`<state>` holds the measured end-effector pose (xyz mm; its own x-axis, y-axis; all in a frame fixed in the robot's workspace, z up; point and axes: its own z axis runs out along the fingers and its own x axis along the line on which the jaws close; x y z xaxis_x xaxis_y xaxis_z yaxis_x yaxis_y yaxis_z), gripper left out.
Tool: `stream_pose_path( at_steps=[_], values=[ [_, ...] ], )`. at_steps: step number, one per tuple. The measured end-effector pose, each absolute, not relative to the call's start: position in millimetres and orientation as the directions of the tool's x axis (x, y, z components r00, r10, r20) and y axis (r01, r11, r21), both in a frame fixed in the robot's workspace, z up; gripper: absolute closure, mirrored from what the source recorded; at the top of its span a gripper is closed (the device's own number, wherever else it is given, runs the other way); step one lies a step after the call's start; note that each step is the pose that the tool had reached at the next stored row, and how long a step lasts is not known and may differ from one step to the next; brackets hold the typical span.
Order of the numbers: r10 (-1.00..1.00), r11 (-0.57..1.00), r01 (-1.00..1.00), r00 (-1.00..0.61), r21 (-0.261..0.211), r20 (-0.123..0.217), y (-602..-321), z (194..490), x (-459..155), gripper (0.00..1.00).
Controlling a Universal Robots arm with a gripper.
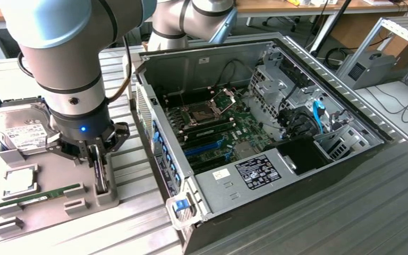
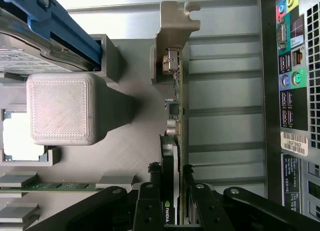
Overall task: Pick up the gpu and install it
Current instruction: 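Pick up the gpu and move the gpu toward the slot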
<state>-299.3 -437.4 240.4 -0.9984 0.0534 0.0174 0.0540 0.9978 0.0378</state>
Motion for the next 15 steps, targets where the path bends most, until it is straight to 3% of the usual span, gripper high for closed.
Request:
stream_pose_path(
  at_steps=[15],
  values=[
    [0.053, 0.998, 0.054, -0.998, 0.038, 0.017, -437, 256, -299, 0.73]
  ],
)
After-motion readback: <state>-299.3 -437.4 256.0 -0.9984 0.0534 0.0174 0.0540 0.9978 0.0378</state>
